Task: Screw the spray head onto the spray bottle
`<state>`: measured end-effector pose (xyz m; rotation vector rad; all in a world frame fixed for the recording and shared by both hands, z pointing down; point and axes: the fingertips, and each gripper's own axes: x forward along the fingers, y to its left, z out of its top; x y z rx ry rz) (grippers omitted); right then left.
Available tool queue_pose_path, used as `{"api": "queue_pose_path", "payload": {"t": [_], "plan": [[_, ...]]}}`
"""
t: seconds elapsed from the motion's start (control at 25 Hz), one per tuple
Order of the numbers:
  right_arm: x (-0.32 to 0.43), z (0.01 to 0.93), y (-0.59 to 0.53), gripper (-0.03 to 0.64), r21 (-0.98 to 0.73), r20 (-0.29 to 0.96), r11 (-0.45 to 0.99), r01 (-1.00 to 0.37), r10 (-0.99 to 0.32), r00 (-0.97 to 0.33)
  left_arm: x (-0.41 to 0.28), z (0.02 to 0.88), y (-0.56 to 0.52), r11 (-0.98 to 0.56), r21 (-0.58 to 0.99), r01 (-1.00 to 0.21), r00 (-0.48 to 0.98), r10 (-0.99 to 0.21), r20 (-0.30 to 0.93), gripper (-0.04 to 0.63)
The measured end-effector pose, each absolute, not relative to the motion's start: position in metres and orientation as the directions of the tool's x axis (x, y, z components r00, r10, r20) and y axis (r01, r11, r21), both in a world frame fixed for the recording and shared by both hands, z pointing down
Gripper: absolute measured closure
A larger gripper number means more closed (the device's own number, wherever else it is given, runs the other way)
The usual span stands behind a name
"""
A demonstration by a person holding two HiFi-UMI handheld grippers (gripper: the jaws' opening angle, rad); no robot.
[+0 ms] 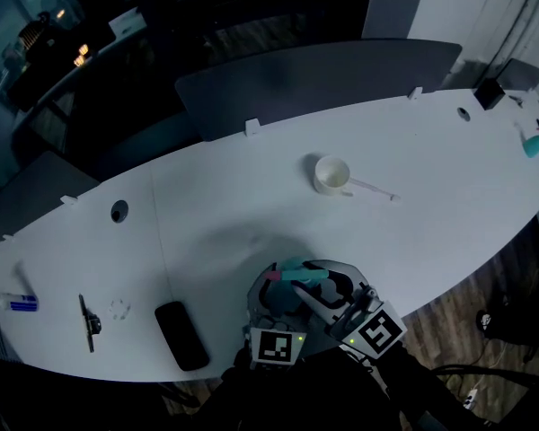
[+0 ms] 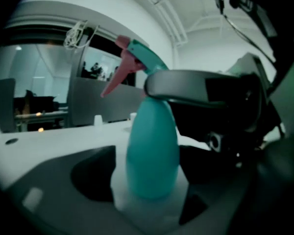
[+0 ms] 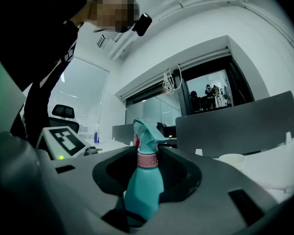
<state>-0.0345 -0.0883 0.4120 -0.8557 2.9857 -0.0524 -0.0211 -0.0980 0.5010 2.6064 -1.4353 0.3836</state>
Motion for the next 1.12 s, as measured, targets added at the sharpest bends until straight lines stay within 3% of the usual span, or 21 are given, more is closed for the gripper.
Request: {"api": "queue_pose_path", "payload": {"t": [0.08, 0.2, 0.24, 0.28, 0.32, 0.48, 0.68, 0.76, 0.84, 0.96, 1.08, 1.12], "plan": [[-0.036, 0.414, -0.087, 0.491, -0.038, -0.013, 0.856, -0.515, -0.516, -0.857, -0.023, 0.497, -0.099, -0.67, -0.028, -0.741, 0.632, -0.712, 0.307, 0.139], [-0.034, 0.415, -0.088, 0.491, -0.028, -0.004, 0.871, -0.49, -0.49, -0.872, -0.012, 0.506, -0.093, -0.849, -0.078, -0.523, 0.768, -0.509, 0.39, 0.14], [-0.034, 0.414, -0.088, 0.491, -0.029, -0.005, 0.875, -0.482, -0.483, -0.876, -0.009, 0.511, -0.091, -0.879, -0.093, -0.467, 0.783, -0.46, 0.419, 0.144], [-0.034, 0.413, -0.088, 0.491, -0.032, -0.007, 0.879, -0.476, -0.476, -0.879, -0.007, 0.515, -0.089, -0.895, -0.106, -0.434, 0.788, -0.434, 0.437, 0.214], [-0.034, 0.413, -0.088, 0.489, -0.033, -0.009, 0.881, -0.471, -0.472, -0.882, -0.006, 0.516, -0.089, -0.898, -0.114, -0.425, 0.79, -0.43, 0.438, 0.222], [-0.034, 0.411, -0.086, 0.491, -0.008, -0.013, 0.871, -0.491, -0.491, -0.871, -0.008, 0.511, -0.091, -0.808, -0.112, -0.579, 0.729, -0.574, 0.374, 0.23], [-0.035, 0.413, -0.084, 0.491, -0.005, -0.024, 0.832, -0.555, -0.555, -0.832, -0.016, 0.509, -0.095, -0.454, -0.098, -0.886, 0.391, -0.843, 0.371, 0.23], [-0.036, 0.414, -0.081, 0.491, -0.006, -0.019, 0.837, -0.547, -0.547, -0.837, -0.019, 0.51, -0.093, -0.36, -0.075, -0.93, 0.309, -0.875, 0.372, 0.229], [-0.037, 0.416, -0.081, 0.491, -0.006, -0.008, 0.847, -0.532, -0.532, -0.847, -0.02, 0.51, -0.093, -0.387, -0.055, -0.92, 0.345, -0.87, 0.353, 0.227], [-0.037, 0.416, -0.082, 0.491, -0.018, -0.002, 0.863, -0.505, -0.505, -0.863, -0.019, 0.505, -0.093, -0.588, -0.025, -0.809, 0.555, -0.776, 0.3, 0.193], [-0.037, 0.414, -0.081, 0.491, -0.019, -0.004, 0.88, -0.475, -0.475, -0.88, -0.015, 0.511, -0.086, -0.829, -0.098, -0.55, 0.753, -0.544, 0.371, 0.187], [-0.036, 0.414, -0.081, 0.491, -0.015, -0.002, 0.884, -0.467, -0.467, -0.884, -0.014, 0.513, -0.084, -0.871, -0.114, -0.478, 0.781, -0.481, 0.399, 0.215]]}}
